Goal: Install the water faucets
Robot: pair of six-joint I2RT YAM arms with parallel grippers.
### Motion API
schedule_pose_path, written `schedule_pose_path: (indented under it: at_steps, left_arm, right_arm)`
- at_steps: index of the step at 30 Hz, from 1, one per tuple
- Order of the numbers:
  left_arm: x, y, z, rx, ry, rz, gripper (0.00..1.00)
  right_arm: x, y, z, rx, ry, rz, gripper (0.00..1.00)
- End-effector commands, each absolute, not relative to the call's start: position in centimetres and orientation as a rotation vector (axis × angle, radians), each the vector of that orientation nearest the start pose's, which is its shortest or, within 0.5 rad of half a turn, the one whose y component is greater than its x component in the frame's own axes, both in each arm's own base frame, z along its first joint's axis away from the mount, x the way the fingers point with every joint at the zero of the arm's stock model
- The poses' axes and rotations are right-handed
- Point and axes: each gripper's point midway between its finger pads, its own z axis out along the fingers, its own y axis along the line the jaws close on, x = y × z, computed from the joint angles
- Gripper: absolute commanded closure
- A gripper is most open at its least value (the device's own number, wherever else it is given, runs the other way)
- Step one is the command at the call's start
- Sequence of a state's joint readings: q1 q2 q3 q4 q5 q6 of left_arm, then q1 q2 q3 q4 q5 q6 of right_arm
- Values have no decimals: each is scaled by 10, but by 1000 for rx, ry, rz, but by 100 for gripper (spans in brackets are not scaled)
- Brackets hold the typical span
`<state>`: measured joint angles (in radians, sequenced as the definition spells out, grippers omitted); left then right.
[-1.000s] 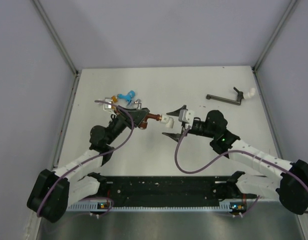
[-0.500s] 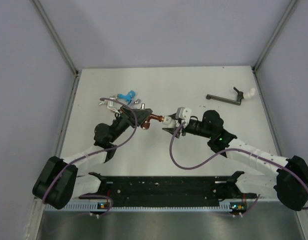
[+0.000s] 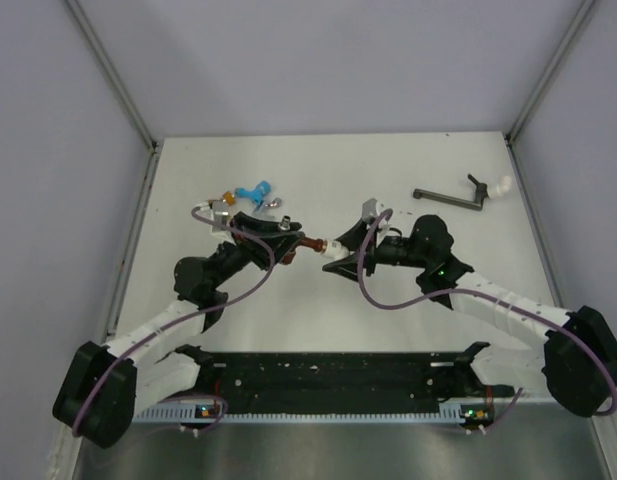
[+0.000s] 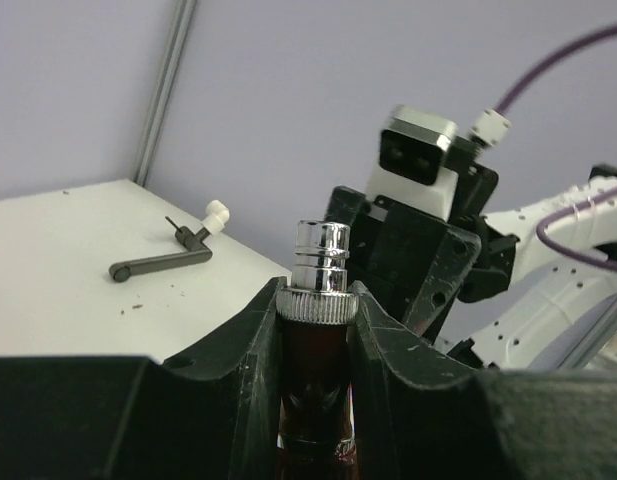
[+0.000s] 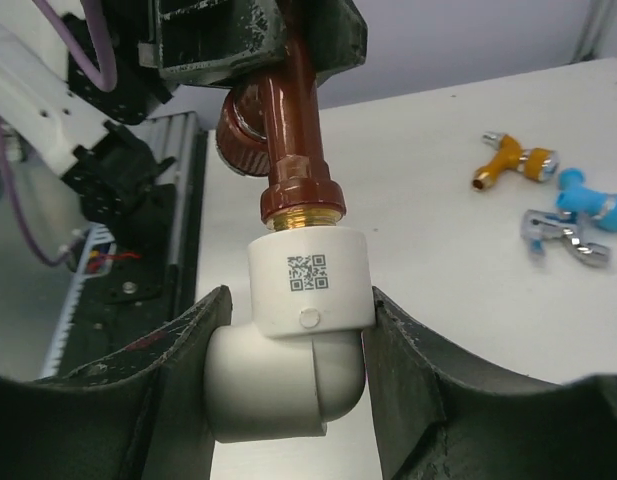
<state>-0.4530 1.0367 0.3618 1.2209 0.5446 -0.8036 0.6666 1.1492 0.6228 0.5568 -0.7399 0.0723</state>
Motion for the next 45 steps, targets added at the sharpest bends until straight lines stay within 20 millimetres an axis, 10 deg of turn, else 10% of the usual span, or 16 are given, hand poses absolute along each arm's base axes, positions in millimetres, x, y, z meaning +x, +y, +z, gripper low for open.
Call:
schedule_pose_path:
  at_steps: [1, 6, 13, 17, 30, 45]
  left_arm:
    - [189, -242, 348, 708, 888, -1204, 100]
    - [165, -244, 341, 923, 746, -1102, 100]
    - [173, -235, 340, 828, 794, -1051, 100]
    - [198, -225, 344, 613, 924, -1068, 100]
    - [250, -203, 342, 133, 1205, -1148, 100]
    - [262, -209, 356, 30, 1286, -1228, 100]
  right_arm:
    - [188, 318, 295, -997, 1266, 1430, 100]
    - [179, 324, 302, -1001, 1363, 1630, 100]
    - [206, 311, 303, -891, 1416, 1517, 19]
    - [212, 297, 320, -909, 1312, 1296, 2]
    - [227, 274, 310, -991, 1113, 895, 1]
    - [231, 295, 304, -1040, 951, 814, 4]
